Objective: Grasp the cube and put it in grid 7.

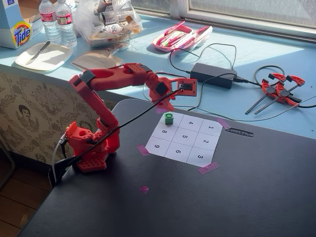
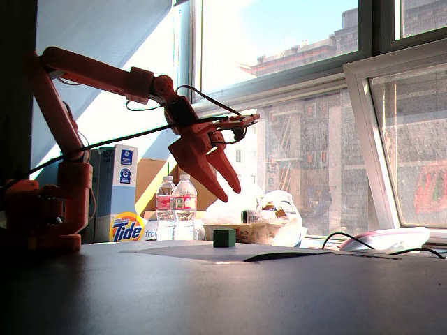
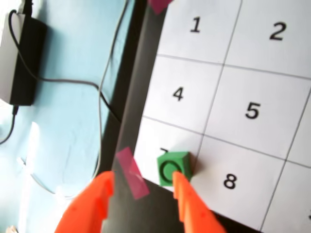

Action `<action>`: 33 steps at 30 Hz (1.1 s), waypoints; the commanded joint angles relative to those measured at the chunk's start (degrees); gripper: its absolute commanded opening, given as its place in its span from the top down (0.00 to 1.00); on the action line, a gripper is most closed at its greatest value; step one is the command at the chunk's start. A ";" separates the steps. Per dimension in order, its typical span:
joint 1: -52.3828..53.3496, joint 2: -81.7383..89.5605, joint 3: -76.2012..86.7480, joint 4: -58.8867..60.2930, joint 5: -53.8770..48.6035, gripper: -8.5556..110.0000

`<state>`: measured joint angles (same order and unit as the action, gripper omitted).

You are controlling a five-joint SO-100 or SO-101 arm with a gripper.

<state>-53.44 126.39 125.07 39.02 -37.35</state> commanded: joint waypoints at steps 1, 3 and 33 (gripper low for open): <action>2.11 8.35 -4.83 4.83 3.34 0.76; 4.13 13.27 -6.77 7.82 6.68 0.76; 55.55 62.49 33.93 29.00 25.49 0.93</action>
<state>2.02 187.82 155.83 69.43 -12.57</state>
